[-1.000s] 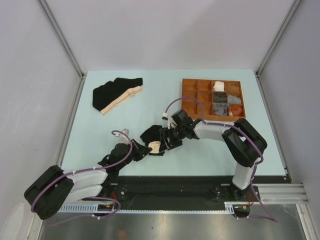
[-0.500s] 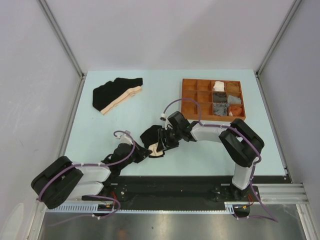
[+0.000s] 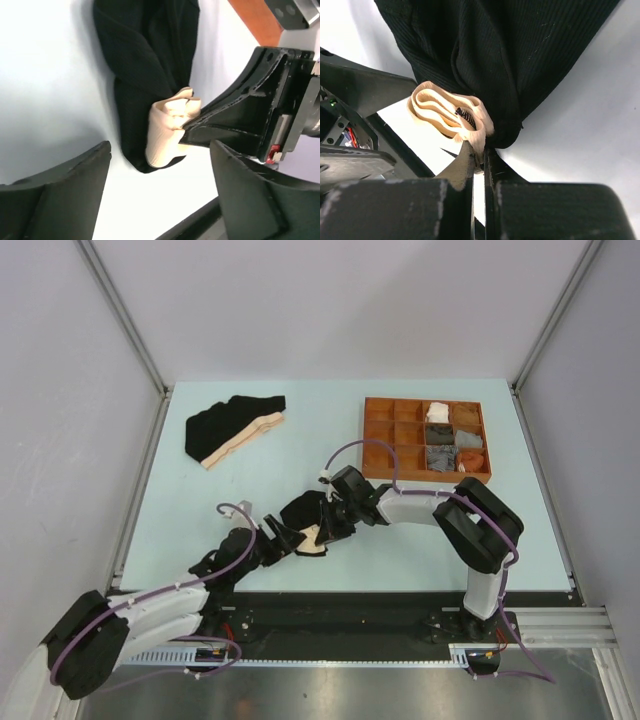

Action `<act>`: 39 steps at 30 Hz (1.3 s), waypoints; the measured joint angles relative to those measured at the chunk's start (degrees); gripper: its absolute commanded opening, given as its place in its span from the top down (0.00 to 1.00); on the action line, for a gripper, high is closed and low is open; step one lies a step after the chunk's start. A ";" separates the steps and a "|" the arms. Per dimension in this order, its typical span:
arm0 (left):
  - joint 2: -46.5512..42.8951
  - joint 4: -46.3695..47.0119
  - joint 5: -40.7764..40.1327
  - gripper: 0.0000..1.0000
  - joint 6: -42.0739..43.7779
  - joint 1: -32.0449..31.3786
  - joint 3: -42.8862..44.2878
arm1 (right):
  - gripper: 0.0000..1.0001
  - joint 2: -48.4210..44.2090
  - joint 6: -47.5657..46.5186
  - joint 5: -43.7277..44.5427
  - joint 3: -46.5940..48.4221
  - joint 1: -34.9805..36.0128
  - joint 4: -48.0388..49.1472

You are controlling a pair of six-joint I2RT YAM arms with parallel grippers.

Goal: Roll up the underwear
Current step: Roll the underwear to the center of the board.

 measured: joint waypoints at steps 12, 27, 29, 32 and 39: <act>9.14 9.99 1.05 0.36 0.72 0.24 0.28 | 1.00 -0.02 1.20 0.63 0.20 0.20 -0.52; 22.60 20.74 4.83 1.00 3.67 1.27 0.92 | 0.44 -2.97 0.33 4.52 -0.20 0.11 -3.78; 24.02 20.96 6.21 1.00 5.75 1.42 2.05 | 0.43 -5.90 -1.05 6.05 -0.81 -1.44 -6.64; 26.75 21.03 8.74 1.00 9.27 1.53 4.57 | 0.45 -10.16 -3.41 8.11 -0.90 -3.87 -8.07; 29.99 21.57 13.75 1.00 15.74 1.81 7.87 | 0.47 -9.05 -7.28 6.49 2.51 -5.62 -2.67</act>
